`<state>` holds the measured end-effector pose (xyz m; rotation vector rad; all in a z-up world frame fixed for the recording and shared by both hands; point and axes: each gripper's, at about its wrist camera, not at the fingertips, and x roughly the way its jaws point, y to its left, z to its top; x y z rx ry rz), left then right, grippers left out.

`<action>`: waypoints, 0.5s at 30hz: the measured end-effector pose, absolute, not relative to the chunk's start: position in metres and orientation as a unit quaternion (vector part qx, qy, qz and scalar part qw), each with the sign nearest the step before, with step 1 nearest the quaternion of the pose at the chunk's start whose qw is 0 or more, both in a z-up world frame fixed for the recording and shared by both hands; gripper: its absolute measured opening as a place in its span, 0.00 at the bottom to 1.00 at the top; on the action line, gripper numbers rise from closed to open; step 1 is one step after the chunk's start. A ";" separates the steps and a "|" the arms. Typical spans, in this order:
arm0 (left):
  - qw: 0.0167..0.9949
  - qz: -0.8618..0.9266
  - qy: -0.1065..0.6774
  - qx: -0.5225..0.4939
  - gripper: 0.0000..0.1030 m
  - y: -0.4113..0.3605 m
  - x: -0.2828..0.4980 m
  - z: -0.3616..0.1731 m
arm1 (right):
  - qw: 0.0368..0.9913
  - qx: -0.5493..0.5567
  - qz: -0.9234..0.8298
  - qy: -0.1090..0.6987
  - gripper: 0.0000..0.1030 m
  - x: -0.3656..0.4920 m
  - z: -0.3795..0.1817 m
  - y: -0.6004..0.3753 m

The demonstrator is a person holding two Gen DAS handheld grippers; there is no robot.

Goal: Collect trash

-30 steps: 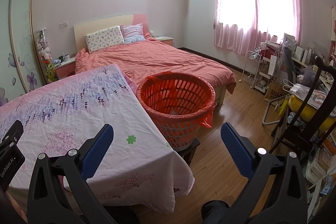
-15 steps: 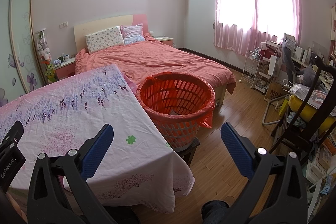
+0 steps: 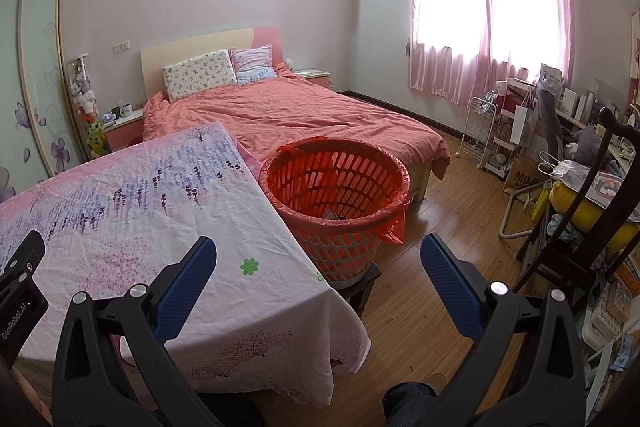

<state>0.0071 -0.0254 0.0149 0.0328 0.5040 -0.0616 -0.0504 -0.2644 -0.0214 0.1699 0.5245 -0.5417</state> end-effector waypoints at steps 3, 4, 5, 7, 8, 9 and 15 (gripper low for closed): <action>0.968 -0.030 0.249 0.017 0.96 -0.026 0.008 0.014 | 0.926 0.082 -0.264 0.256 0.98 -0.051 -0.021 -0.264; 0.968 -0.030 0.249 0.017 0.96 -0.026 0.008 0.014 | 0.926 0.083 -0.264 0.256 0.98 -0.051 -0.021 -0.264; 0.968 -0.030 0.249 0.018 0.96 -0.026 0.008 0.014 | 0.927 0.082 -0.264 0.255 0.98 -0.050 -0.021 -0.264; 0.968 -0.029 0.249 0.018 0.96 -0.026 0.007 0.014 | 0.926 0.083 -0.264 0.256 0.98 -0.050 -0.021 -0.264; 0.968 -0.029 0.250 0.019 0.96 -0.026 0.007 0.013 | 0.926 0.083 -0.264 0.256 0.98 -0.050 -0.021 -0.264; 0.968 -0.029 0.249 0.019 0.96 -0.026 0.007 0.013 | 0.926 0.083 -0.264 0.256 0.98 -0.050 -0.022 -0.264; 0.968 -0.028 0.249 0.019 0.96 -0.026 0.007 0.013 | 0.926 0.083 -0.264 0.256 0.98 -0.050 -0.021 -0.264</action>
